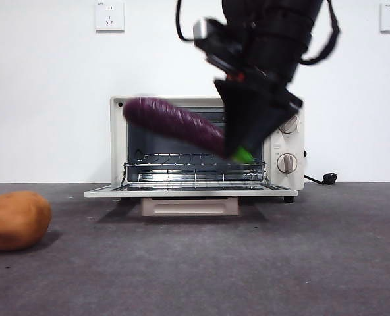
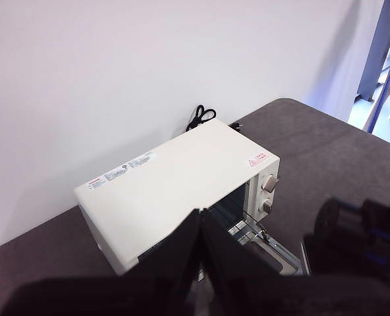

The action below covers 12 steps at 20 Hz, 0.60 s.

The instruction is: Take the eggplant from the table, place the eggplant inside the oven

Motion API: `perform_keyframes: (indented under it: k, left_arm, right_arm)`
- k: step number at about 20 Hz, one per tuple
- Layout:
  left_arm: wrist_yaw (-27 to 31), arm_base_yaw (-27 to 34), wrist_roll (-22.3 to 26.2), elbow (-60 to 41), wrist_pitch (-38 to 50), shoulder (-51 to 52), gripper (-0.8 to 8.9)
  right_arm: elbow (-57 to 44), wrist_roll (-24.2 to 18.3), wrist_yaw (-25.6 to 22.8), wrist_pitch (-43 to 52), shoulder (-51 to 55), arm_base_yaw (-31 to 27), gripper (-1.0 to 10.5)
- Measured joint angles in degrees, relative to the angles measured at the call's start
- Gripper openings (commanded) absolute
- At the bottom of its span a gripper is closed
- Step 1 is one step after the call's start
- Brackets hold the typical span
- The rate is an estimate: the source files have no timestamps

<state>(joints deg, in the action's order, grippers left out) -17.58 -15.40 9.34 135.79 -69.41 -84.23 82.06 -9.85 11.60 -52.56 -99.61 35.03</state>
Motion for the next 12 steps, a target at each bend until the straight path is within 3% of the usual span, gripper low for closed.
perform_keyframes:
  k: [3, 7, 12]
  left_arm:
    - [0.0, -0.46, 0.0, 0.0, 0.0, 0.0, -0.06]
    - [-0.09, -2.67, 0.0, 0.0, -0.15, 0.0, -0.06]
    - [-0.09, -3.32, 0.0, 0.0, -0.5, 0.0, -0.06]
  right_arm:
    - [7.72, 2.82, 0.2, -3.26, -2.67, -2.14, -0.1]
    - [15.21, 3.54, -7.02, -8.83, -10.23, -4.92, -0.1]
    - [22.56, 3.91, -10.16, -9.18, -15.3, -6.58, -0.1]
